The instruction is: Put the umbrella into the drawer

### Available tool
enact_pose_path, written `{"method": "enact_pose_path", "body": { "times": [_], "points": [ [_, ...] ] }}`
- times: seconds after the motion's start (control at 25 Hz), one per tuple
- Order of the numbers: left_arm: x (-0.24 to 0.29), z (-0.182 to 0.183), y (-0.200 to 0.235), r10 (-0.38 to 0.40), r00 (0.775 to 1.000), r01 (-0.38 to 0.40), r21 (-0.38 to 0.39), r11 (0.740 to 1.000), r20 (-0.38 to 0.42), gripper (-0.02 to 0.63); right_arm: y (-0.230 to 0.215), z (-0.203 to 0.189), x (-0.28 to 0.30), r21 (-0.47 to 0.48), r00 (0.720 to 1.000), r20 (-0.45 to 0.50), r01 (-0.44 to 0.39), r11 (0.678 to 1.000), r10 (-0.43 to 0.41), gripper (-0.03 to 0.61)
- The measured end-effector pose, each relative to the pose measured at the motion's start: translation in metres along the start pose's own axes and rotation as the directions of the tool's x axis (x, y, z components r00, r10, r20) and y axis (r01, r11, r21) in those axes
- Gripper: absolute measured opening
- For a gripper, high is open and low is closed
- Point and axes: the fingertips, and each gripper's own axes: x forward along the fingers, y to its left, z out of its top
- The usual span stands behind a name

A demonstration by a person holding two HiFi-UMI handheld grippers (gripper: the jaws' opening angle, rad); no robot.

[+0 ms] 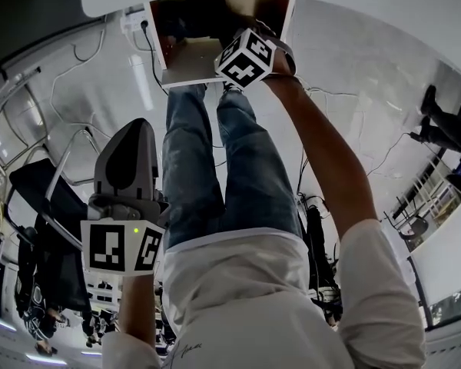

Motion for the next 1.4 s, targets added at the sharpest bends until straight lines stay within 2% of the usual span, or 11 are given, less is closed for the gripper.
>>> {"method": "enact_pose_path", "body": {
  "times": [0.48,0.8,1.4],
  "points": [
    [-0.002,0.001,-0.013,-0.022,1.000,0.022,0.011,1.000,0.009,0.015,0.010,-0.003,-0.021,0.084,0.999,0.046,0.014,0.996,-0.018,0.040],
    [-0.002,0.002,-0.021,-0.029,1.000,0.028,0.017,0.999,0.005,0.015,0.009,0.003,-0.033,0.108,0.997,0.079,0.003,0.994,-0.012,0.018],
    [-0.002,0.021,-0.029,-0.020,0.999,0.019,0.025,1.000,0.040,0.015,0.005,0.011,-0.075,0.157,0.987,0.158,-0.010,0.988,-0.015,0.017]
  ]
}}
